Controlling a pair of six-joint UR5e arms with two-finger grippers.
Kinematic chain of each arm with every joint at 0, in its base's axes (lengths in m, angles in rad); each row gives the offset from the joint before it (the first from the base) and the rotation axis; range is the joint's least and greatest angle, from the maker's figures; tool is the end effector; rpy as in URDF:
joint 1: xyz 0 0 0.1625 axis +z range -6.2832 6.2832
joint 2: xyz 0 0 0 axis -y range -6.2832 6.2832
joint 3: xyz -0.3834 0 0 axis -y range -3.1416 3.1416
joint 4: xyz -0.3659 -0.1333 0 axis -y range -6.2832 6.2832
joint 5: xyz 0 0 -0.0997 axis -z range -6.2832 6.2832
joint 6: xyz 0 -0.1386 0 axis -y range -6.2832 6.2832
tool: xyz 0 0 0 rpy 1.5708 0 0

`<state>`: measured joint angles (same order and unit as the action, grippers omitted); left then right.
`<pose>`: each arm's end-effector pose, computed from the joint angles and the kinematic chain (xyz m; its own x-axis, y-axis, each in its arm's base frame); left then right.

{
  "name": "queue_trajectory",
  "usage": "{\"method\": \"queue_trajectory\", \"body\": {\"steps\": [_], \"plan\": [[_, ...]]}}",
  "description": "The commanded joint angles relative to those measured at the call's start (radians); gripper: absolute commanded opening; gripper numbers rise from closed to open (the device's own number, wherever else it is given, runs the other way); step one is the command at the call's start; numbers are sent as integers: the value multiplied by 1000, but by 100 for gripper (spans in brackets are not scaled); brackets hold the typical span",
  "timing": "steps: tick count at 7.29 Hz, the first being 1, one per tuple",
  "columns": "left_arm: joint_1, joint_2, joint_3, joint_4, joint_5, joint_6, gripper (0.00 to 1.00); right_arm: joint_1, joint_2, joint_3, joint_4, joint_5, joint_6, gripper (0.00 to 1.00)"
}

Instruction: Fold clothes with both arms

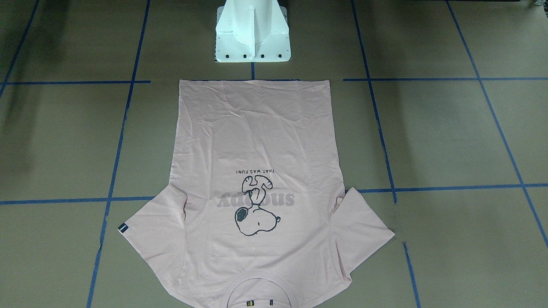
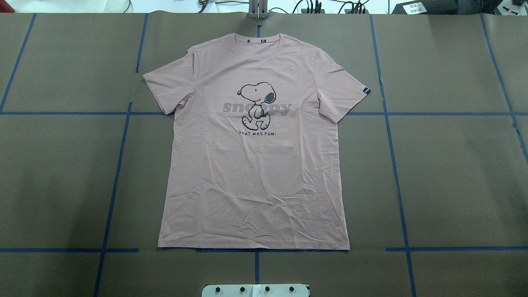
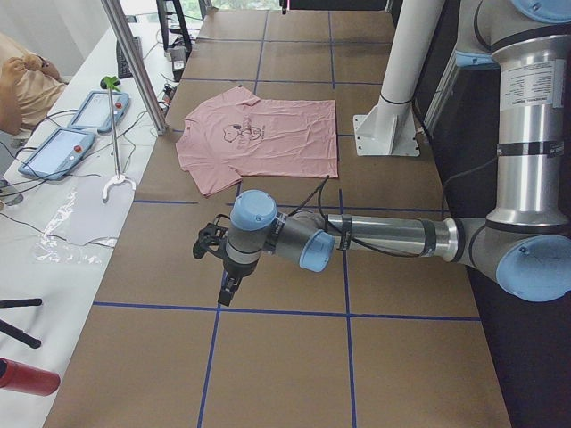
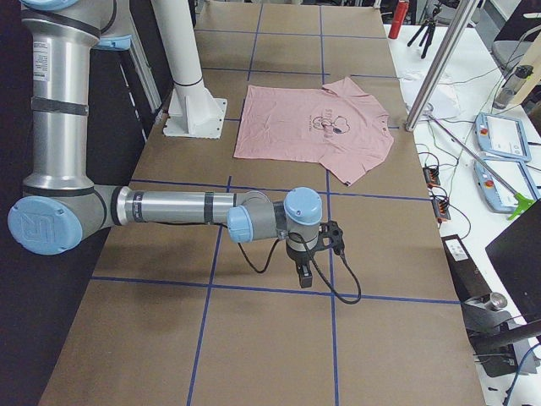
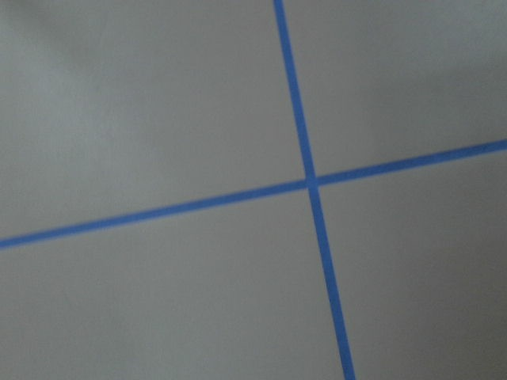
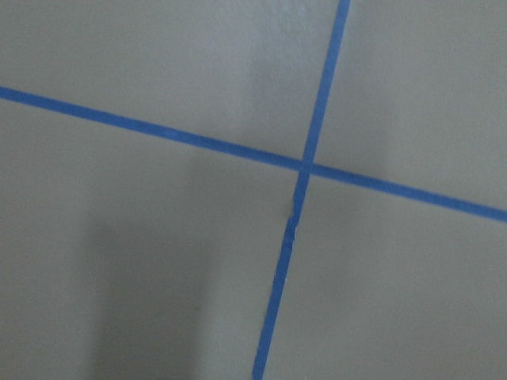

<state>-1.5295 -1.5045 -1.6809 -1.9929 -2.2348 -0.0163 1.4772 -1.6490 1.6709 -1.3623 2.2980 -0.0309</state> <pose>-0.0281 -0.4798 0.5818 0.7759 0.2945 -0.5578 -0.0242 0.8976 0.4402 -0.0017 -0.4584 0.6148 0.7264 -0.2508 0.6399 0.1135 0.9620 0.2483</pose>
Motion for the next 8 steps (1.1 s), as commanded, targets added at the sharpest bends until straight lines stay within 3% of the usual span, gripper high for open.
{"method": "queue_trajectory", "body": {"steps": [1, 2, 4, 6, 8], "plan": [[2, -73, 16, -294, 4, 1, 100, 0, 72, 6, 92, -3, 34, 100], [3, -115, 23, -361, 0, -2, 100, 0, 96, 15, 100, -2, 69, 100], [5, -149, 41, -372, -22, -29, 100, -5, 136, 7, 173, 6, 155, 100], [79, -142, 61, -467, -37, -146, 100, -105, 219, -17, 271, -6, 464, 100], [103, -146, 64, -474, -42, -186, 100, -232, 351, -77, 296, -87, 705, 98]]}}
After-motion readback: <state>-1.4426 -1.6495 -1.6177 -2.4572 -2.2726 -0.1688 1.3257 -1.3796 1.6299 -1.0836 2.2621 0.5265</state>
